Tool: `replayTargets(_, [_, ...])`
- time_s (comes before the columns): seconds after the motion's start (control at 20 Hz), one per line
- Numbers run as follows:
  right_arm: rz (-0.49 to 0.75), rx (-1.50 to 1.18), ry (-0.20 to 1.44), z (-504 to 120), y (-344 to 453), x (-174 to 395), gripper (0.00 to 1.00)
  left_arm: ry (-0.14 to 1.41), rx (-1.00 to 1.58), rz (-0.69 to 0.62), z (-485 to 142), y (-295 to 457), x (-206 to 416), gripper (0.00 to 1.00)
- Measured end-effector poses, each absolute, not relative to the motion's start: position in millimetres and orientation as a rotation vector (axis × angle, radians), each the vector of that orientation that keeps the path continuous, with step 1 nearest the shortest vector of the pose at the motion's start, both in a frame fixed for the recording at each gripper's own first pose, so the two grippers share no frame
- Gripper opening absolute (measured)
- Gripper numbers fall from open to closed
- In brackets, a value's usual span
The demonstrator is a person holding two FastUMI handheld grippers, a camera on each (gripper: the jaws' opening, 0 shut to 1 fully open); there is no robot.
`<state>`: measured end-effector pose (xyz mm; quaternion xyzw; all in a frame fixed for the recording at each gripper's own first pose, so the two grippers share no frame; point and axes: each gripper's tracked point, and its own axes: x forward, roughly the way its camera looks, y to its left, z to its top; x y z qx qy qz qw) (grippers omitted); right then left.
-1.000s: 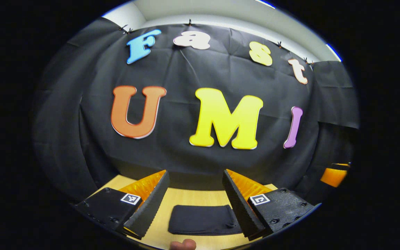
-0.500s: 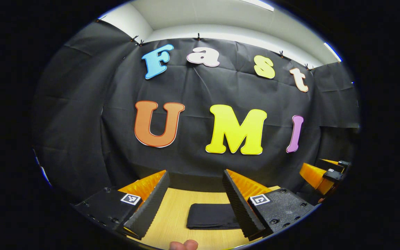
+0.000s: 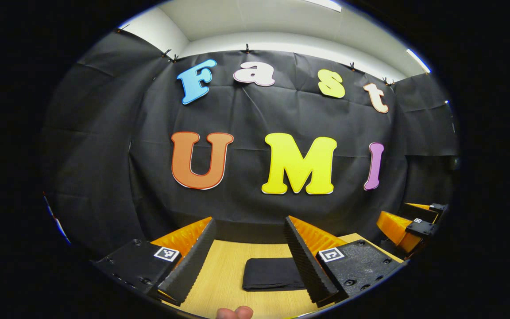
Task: Grasp the waist and the cuffs of the jeans and fold them to make the two legs overlap; first hold the waist and fold one-third of the jeans toward the cuffs, then hold the cuffs and fold the remaining one-third in the same direction to finish folding.
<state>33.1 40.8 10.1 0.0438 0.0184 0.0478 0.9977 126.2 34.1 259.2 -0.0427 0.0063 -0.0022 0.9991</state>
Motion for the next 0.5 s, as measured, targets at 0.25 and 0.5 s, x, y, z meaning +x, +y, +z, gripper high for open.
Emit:
replayTargets(0.25, [0.093,0.074,0.027,13.7,40.4,31.4,0.99,0.002,-0.078,-0.003,260.7,33.8,125.5,0.98])
replayTargets(0.5, [0.11,0.073,0.024,14.3,45.0,27.9,0.94,0.001,-0.058,0.01,262.5,36.9,123.9,0.98])
